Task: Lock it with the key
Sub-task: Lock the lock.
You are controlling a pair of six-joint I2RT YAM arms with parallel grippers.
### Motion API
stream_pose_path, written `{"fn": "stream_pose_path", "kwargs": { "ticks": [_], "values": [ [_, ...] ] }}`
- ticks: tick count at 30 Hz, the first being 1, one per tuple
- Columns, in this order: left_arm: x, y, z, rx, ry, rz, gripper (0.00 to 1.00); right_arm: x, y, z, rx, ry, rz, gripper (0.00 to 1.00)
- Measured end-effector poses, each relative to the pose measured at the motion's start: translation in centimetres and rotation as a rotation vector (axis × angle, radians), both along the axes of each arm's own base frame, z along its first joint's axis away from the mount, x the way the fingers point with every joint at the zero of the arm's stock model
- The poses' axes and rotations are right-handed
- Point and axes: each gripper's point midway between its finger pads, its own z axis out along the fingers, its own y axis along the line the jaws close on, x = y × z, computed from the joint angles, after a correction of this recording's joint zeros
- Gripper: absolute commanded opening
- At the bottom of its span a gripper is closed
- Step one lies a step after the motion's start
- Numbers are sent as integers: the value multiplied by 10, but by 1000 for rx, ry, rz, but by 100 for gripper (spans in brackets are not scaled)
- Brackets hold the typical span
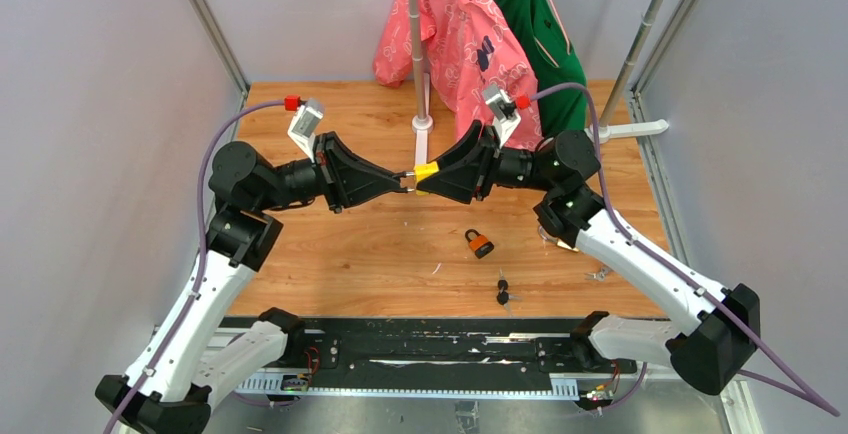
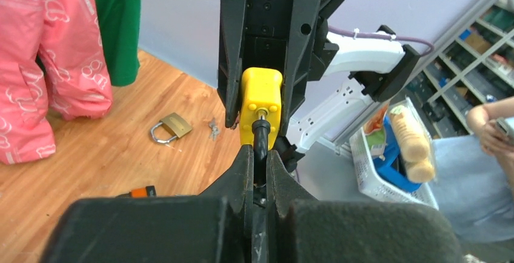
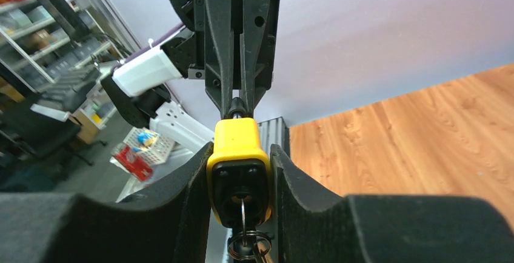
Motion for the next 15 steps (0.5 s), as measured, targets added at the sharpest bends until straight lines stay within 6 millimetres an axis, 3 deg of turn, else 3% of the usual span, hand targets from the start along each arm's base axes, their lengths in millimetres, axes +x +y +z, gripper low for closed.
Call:
{"fn": "stream_pose_path", "kwargs": {
  "ticks": [6, 15],
  "values": [
    [-1, -4, -4, 19, -48, -43, 0, -4, -3, -6, -24, -141, -5, 0],
    [-1, -7, -4, 17, -54, -44, 0, -4, -2, -8, -27, -180, -4, 0]
  ]
}}
